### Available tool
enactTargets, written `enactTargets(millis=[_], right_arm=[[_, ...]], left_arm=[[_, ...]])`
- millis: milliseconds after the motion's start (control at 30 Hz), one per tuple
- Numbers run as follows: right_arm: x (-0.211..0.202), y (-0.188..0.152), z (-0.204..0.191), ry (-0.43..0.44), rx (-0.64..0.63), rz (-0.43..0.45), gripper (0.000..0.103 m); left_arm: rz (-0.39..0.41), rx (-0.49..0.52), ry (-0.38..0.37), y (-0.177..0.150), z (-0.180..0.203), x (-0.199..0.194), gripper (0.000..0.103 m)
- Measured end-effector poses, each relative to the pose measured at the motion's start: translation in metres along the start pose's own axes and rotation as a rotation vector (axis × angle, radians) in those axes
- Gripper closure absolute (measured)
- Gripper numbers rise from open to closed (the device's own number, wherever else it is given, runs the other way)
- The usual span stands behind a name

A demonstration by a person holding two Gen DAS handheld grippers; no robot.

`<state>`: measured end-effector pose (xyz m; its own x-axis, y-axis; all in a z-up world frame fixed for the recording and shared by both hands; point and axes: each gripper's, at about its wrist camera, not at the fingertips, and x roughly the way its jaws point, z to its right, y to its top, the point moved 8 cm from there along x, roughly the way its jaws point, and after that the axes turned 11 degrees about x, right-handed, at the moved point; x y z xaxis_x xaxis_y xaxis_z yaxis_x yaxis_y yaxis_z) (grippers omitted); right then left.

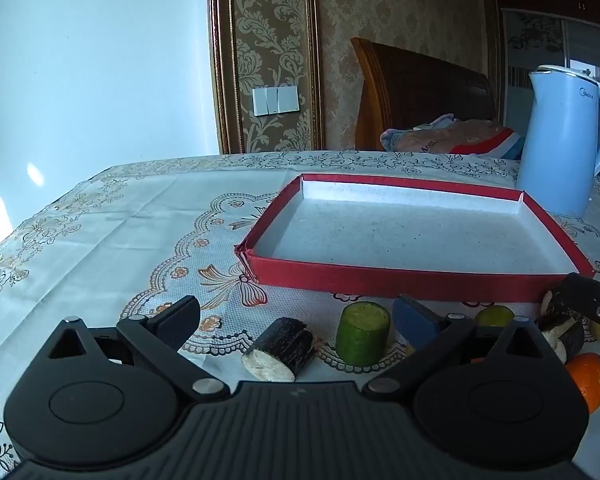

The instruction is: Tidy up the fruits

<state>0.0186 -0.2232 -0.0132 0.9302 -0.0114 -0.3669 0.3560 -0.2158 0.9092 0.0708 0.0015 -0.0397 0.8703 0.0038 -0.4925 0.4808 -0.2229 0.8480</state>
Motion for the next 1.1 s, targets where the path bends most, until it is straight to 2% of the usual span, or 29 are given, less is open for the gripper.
enactTargets(millis=[133,167,300,367,533,600,733,900,967,1100], right_arm=[[-0.004,0.0,0.004,-0.01,0.005,0.011,0.0],[-0.003,0.0,-0.002,-0.02,-0.021,0.014,0.0],[-0.004,0.0,-0.005,-0.026,-0.025,0.036,0.0],[-0.007,0.0,-0.001,-0.015,-0.013,0.035,0.0],[-0.007,-0.006,0.002,0.013,-0.008,0.002,0.0],[-0.013,-0.004,0.0,0.005,-0.014,0.042,0.0],[-0.023,-0.003,-0.004,0.023,-0.032,0.09,0.0],[-0.014,-0.012,-0.009,0.04,-0.041,-0.012,0.0],[-0.014,-0.012,-0.005,0.031,-0.03,-0.009,0.0],[-0.014,-0.014,-0.006,0.027,-0.039,-0.014,0.0]], left_arm=[[-0.055,-0.025,-0.067,0.002,-0.005,0.01,0.0],[-0.053,-0.019,-0.074,0.013,-0.006,0.011,0.0],[0.027,-0.011,-0.054,0.017,-0.006,-0.009,0.0],[0.058,-0.053,-0.045,0.005,-0.007,-0.006,0.0],[0.099,-0.111,-0.038,0.009,-0.016,-0.007,0.0],[0.102,-0.077,-0.038,0.009,-0.011,-0.008,0.0],[0.054,-0.012,-0.066,0.005,0.0,-0.004,0.0],[0.091,0.032,-0.05,0.006,0.007,-0.01,0.0],[0.094,0.043,-0.047,0.005,0.009,-0.011,0.0],[0.084,0.045,-0.099,0.004,0.013,-0.01,0.0]])
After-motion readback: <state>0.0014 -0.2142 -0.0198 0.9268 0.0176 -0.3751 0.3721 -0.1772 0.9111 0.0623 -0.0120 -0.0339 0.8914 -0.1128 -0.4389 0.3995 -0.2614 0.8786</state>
